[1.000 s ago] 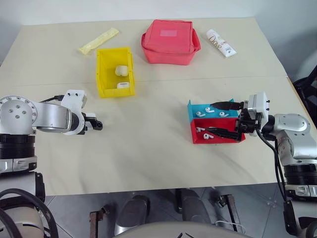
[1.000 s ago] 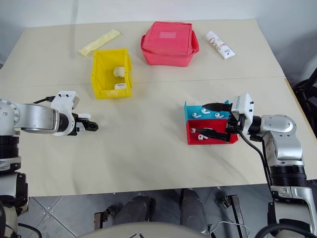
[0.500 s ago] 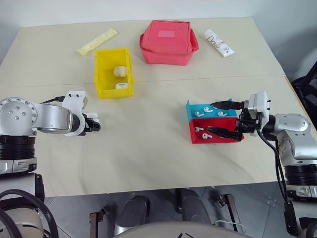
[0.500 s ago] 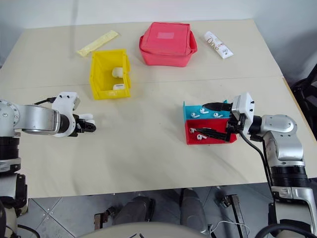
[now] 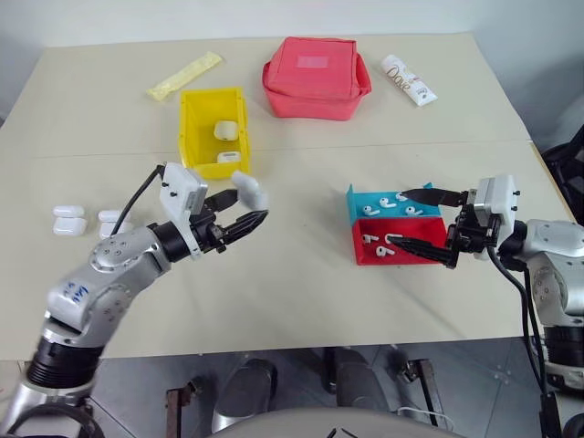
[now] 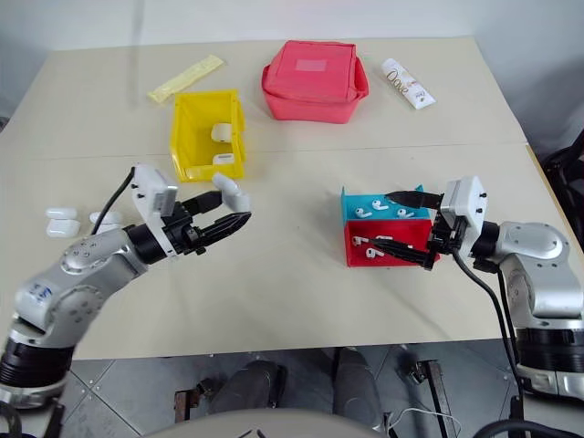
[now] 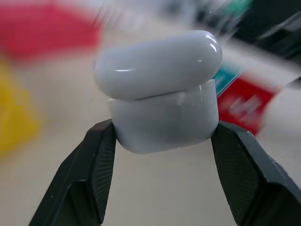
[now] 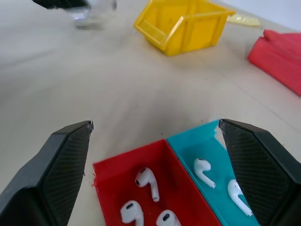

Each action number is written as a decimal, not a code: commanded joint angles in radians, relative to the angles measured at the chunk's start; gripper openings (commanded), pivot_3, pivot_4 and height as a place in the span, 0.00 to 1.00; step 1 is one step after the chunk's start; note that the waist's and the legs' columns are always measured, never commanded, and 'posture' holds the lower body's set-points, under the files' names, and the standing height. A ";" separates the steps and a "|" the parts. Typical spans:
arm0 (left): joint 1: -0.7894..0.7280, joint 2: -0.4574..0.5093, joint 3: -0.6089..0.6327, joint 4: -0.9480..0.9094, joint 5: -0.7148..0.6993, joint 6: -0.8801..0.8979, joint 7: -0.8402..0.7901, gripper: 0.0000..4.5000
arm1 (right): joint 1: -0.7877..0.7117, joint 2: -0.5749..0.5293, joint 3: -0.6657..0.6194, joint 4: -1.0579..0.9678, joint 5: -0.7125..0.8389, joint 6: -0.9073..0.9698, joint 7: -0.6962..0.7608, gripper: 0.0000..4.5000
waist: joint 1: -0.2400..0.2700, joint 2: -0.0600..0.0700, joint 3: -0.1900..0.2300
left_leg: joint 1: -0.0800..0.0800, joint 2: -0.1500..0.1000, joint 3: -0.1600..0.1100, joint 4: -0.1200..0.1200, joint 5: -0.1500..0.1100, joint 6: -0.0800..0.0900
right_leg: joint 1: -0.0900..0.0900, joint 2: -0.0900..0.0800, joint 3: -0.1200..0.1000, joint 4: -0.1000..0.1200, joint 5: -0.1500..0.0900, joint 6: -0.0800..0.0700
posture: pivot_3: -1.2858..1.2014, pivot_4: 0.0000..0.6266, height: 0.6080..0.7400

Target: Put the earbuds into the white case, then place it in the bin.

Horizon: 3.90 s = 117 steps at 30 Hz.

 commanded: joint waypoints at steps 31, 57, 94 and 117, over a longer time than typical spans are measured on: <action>-0.126 -0.391 -0.122 0.525 0.318 -0.641 -0.532 0.60 | 0.610 -0.181 -0.505 -0.763 0.126 0.747 -0.439 0.59 | 0.040 -0.001 -0.004 | -0.009 0.000 0.000 0.010 -0.003 0.006 | 0.001 0.005 0.000 -0.008 0.008 0.006 | 0.52 0.24 1.00; 0.001 -0.383 -0.126 0.336 0.346 -0.589 -0.411 0.60 | -0.254 -0.512 0.481 -0.179 -0.304 0.408 -0.031 0.59 | 0.037 0.000 -0.003 | -0.010 0.002 0.002 0.010 -0.003 0.006 | -0.001 0.006 -0.001 -0.010 0.008 0.006 | 0.52 0.24 1.00; 0.068 -0.365 -0.132 0.238 0.357 -0.551 -0.360 0.60 | -0.357 -0.335 0.547 0.065 -0.568 0.205 0.147 0.41 | 0.036 0.001 -0.003 | -0.009 0.002 0.003 0.010 -0.003 0.005 | -0.001 0.007 0.000 -0.009 0.008 0.005 | 0.52 0.24 1.00; 0.087 -0.357 -0.135 0.208 0.360 -0.541 -0.346 0.60 | -0.359 -0.333 0.558 0.109 -0.619 0.144 0.202 0.41 | 0.036 0.001 -0.003 | -0.009 0.002 0.003 0.010 -0.003 0.005 | -0.001 0.007 0.000 -0.009 0.008 0.005 | 0.52 0.24 1.00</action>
